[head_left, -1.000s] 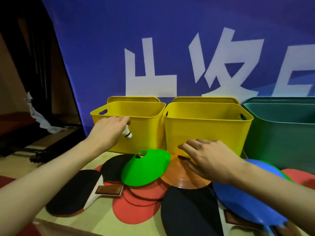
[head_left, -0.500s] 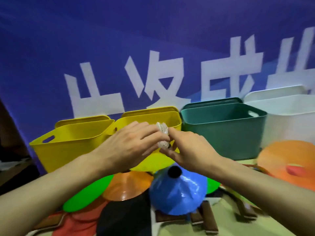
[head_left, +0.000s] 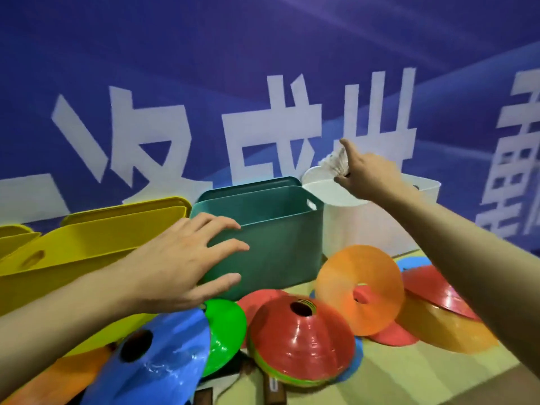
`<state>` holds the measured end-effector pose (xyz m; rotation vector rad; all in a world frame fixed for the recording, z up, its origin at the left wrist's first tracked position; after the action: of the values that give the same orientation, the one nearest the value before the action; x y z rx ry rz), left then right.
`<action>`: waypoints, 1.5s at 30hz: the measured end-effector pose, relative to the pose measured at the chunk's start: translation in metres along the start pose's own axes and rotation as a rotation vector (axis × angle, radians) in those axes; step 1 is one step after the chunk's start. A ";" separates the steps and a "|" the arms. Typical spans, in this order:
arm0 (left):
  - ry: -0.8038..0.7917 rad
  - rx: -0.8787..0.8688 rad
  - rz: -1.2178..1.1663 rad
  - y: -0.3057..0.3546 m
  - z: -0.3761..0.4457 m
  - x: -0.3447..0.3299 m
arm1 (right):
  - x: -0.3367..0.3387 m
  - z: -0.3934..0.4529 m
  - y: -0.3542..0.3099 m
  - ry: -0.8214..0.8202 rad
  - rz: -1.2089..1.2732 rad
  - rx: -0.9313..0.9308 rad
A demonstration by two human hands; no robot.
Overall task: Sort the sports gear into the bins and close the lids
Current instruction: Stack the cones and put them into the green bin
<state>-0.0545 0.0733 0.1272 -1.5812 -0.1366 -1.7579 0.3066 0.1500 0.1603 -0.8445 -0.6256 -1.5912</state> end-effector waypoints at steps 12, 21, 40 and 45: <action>-0.164 -0.089 -0.030 0.036 0.012 -0.044 | -0.030 -0.125 0.072 -0.257 -0.108 0.056; -0.255 -0.102 -0.060 0.051 -0.013 -0.034 | -0.031 -0.168 0.148 -0.704 -0.224 -0.212; -0.353 -0.088 -0.099 0.060 -0.047 -0.052 | -0.067 -0.214 0.135 -0.599 -0.262 0.116; -0.374 -0.091 -0.111 0.064 -0.048 -0.053 | -0.071 -0.221 0.130 -0.606 -0.300 0.152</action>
<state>-0.0588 0.0259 0.0442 -1.9909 -0.3340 -1.5503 0.3990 -0.0048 -0.0357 -1.1666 -1.3389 -1.5177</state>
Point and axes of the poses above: each hand's wrist, its own z-axis towards the middle knuckle, its own x-axis out of the back of the hand, y = z × x, the point moved 3 cm from there along z, towards the middle knuckle, and after that the axes turned 3 degrees about -z, right-handed, at the moved point
